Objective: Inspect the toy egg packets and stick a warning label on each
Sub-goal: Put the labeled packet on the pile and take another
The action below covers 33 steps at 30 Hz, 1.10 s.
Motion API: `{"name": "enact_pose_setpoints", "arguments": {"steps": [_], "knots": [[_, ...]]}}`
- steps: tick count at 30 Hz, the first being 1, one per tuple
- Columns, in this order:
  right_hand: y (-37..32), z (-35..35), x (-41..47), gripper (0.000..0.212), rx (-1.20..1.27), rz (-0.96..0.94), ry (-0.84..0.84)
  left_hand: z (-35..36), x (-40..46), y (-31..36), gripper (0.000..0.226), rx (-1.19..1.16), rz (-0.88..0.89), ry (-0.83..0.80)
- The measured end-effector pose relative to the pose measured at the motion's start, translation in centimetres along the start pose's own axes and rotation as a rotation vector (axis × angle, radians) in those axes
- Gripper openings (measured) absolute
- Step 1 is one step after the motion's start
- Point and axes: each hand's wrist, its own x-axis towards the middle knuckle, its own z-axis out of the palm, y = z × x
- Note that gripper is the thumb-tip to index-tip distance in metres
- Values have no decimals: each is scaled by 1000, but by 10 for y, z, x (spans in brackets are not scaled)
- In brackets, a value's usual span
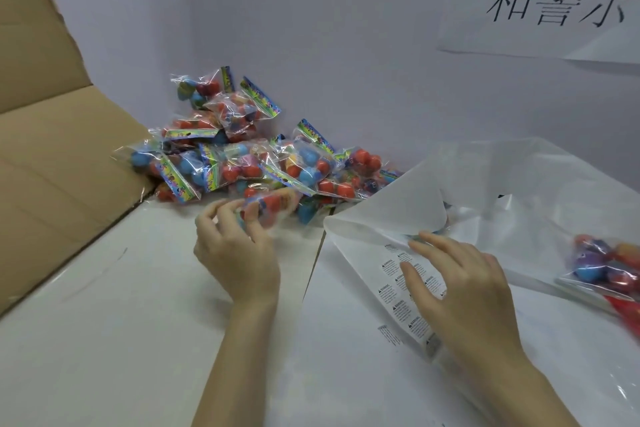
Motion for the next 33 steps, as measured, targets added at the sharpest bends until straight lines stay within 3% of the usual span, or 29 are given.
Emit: {"name": "enact_pose_setpoints", "arguments": {"steps": [2,4,6,9,10,12,14,16,19,22,27,31,33], "knots": [[-6,-5,0,16,180,108,-24,-1,-4,11,17,-205,216,77],[-11,-10,2,18,513,332,-51,-2,-11,20,18,-438,401,48],[-14,-13,8,37,864,643,-141,-4,-23,29,21,-653,512,-85],[-13,-18,16,66,1198,956,-500,-5,-45,43,27,-867,567,-325],[-13,-21,17,68,1252,955,-622,-4,-50,46,27,-903,562,-386],[-12,-26,15,48,1359,869,-724,-4,-55,50,23,-885,546,-469],[-8,-30,14,37,1440,806,-631,-5,-57,55,23,-770,473,-498],[-2,-29,15,34,1426,781,-457,-9,-58,63,27,-738,234,-575],[4,-28,17,41,1392,800,-219,-11,-60,69,46,-803,-186,-880],[4,-31,16,38,1471,767,-197,-12,-62,73,40,-856,-275,-1199],[6,-34,15,11,1423,725,-396,-12,-65,74,45,-922,-335,-1127],[6,-34,15,18,1353,697,-443,-12,-65,71,10,-940,-365,-1183],[5,-34,15,24,1324,680,-438,-12,-63,71,3,-942,-381,-1193]]}}
